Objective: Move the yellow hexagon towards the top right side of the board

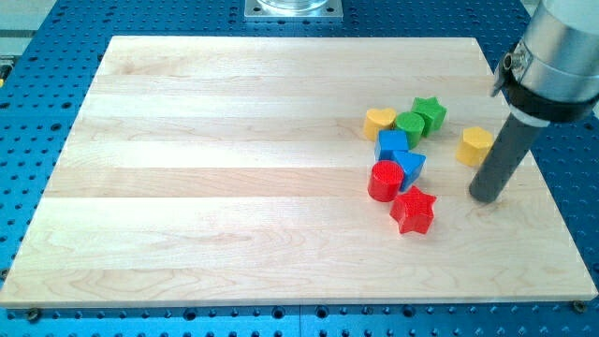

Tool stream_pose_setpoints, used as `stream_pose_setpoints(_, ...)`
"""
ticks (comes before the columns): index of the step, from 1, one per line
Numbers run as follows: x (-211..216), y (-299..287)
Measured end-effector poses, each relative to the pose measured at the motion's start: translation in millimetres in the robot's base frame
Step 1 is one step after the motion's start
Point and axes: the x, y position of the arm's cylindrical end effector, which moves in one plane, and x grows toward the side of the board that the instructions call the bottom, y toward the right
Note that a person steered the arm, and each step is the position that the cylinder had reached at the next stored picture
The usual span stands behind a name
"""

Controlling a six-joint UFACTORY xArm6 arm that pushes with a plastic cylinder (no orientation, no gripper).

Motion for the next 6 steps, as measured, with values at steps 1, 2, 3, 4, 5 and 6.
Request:
stream_pose_setpoints(1, -33.0, 0.0)
stream_pose_setpoints(2, -92.6, 0.0)
stream_pose_setpoints(3, -166.6, -0.1)
stream_pose_setpoints(4, -179.7, 5.0)
stream_pose_setpoints(5, -156.9, 20.1)
stream_pose_setpoints(6, -130.8, 20.6)
